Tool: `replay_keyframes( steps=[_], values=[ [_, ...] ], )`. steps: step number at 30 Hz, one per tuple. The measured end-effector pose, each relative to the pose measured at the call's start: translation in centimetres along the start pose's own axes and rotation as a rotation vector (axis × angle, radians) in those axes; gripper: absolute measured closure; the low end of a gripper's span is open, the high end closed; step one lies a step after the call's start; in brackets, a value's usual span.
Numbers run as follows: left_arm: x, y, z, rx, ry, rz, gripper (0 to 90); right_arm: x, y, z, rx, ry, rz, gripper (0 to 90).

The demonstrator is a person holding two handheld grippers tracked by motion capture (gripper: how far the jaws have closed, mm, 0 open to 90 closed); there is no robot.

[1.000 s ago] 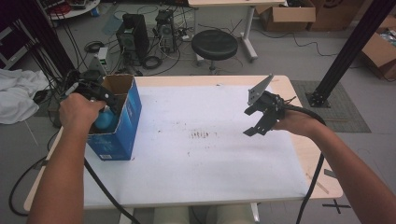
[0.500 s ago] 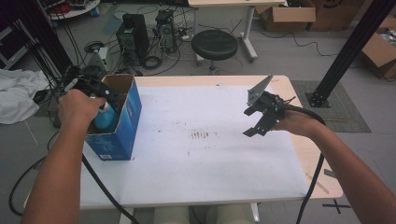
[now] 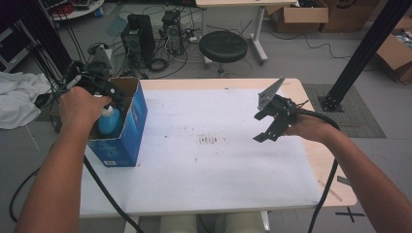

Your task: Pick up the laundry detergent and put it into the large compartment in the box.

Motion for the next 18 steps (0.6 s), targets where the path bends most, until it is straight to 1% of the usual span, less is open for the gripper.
replay_keyframes(
  steps=[5,7,8,13,18],
  values=[
    [-0.3,-0.3,-0.6,0.026,0.003,-0.009,19.4,0.0,-0.1,0.0,-0.001,-0.001,0.0,17.5],
    [-0.4,-0.3,-0.9,0.039,0.009,-0.004,19.3,0.1,-0.1,0.1,0.002,-0.001,0.002,17.6],
    [-0.4,-0.3,-0.9,0.039,0.009,-0.004,19.3,0.1,-0.1,0.1,0.002,-0.001,0.002,17.6],
    [-0.7,-0.7,-2.1,0.085,0.013,-0.01,19.4,0.1,-0.1,0.1,0.003,0.0,0.007,17.6],
    [-1.5,-1.0,-3.4,0.138,0.014,-0.033,19.4,0.1,-0.1,0.0,0.003,0.0,0.011,17.6]
  ],
)
Point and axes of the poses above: each handheld gripper's, and its own axes: x roughly forward along the jaws, y roughly out of its underside, z roughly to its left, the point moved 5 cm from there along x, roughly forward along the jaws, and after that the axes turned 8 degrees about x, right-handed, at the moved point
